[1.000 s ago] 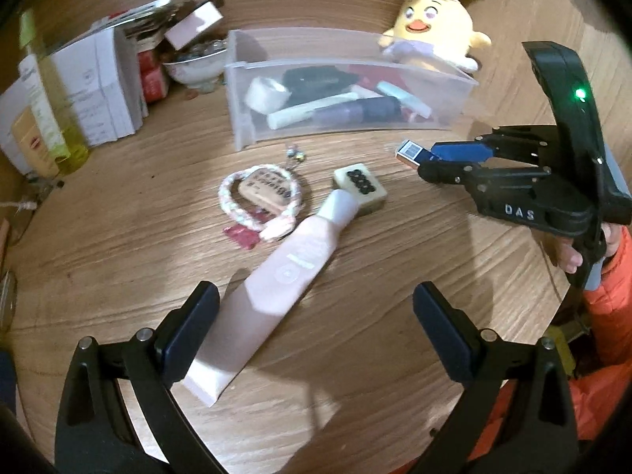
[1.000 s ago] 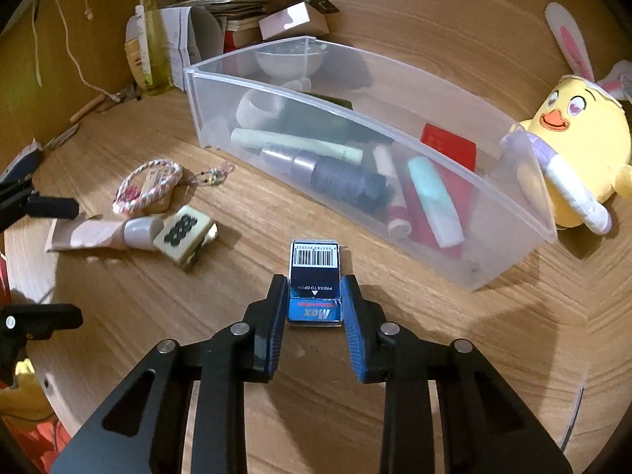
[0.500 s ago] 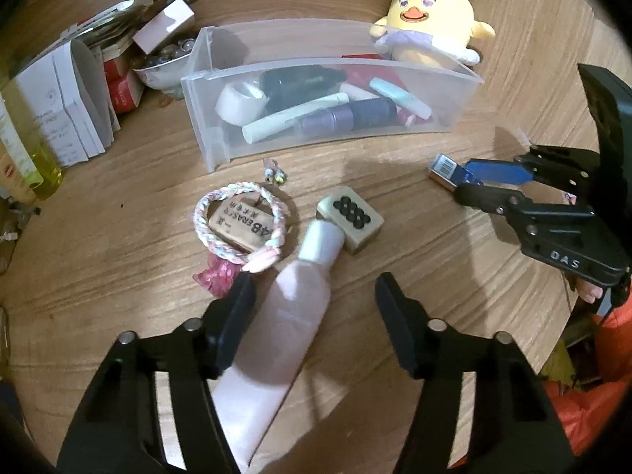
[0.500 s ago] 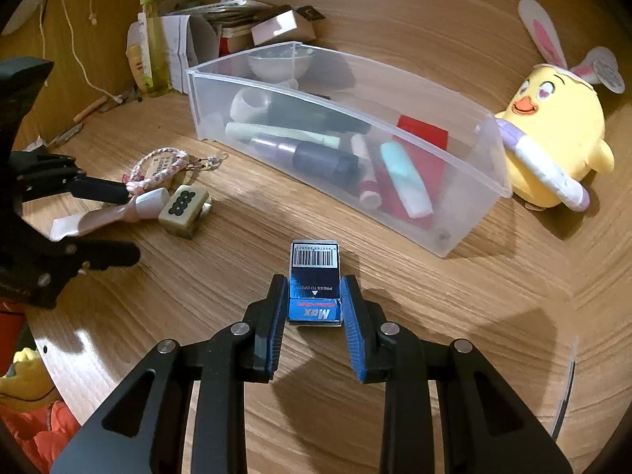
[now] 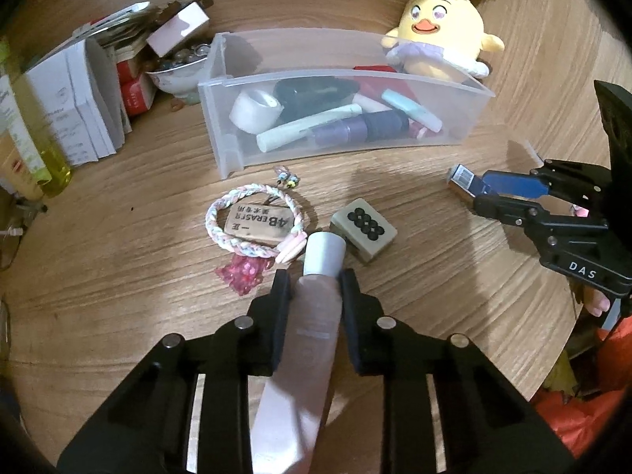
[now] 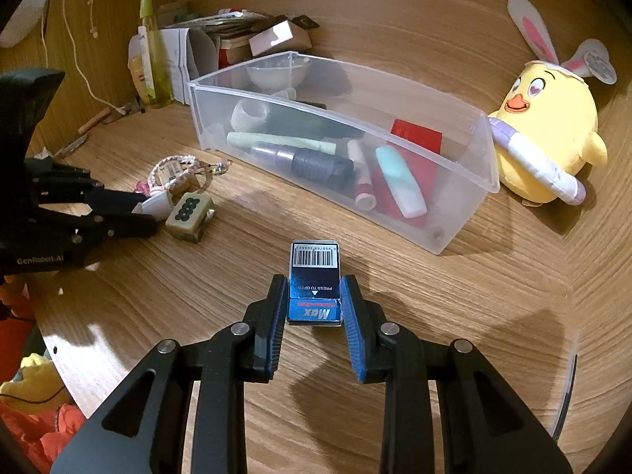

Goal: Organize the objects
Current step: 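Grasp the pink tube with the left tool while the right holds the blue card, then carry the blue card and pink tube up and over the clear bin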

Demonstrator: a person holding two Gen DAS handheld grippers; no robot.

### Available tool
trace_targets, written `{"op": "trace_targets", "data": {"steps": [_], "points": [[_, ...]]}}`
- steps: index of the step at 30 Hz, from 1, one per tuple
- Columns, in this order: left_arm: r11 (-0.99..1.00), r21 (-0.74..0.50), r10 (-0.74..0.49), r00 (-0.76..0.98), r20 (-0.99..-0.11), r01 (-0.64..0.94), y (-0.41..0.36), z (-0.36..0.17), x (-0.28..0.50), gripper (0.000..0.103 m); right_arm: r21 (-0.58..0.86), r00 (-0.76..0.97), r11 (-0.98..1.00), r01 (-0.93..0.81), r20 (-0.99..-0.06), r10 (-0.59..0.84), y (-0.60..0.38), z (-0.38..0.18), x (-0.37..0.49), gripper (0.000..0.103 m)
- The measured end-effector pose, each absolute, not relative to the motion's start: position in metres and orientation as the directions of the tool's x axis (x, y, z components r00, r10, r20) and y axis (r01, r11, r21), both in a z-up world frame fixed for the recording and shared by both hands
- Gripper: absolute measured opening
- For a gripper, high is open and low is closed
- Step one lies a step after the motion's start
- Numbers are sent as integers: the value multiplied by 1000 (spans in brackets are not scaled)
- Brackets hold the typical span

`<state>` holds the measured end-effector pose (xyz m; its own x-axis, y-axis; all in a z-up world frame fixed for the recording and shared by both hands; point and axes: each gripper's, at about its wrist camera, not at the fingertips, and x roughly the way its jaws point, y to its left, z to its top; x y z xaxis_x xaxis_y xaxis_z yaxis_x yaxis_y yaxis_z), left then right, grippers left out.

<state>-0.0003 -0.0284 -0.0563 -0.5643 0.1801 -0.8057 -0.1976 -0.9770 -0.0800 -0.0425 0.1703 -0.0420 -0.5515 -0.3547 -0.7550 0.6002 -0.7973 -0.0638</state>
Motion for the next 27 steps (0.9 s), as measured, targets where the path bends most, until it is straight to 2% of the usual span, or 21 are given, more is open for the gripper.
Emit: {"op": "trace_targets", "data": {"steps": [8, 27], "points": [[-981, -98, 182, -616, -766, -169, -35, -38, 12, 23, -46, -571, -808, 587, -731, -373, 177, -27, -40, 25], [-976, -127, 218, -777, -590, -177, -38, 41, 27, 20, -8, -642, -827, 562, -635, -430, 184, 19, -41, 25]]}}
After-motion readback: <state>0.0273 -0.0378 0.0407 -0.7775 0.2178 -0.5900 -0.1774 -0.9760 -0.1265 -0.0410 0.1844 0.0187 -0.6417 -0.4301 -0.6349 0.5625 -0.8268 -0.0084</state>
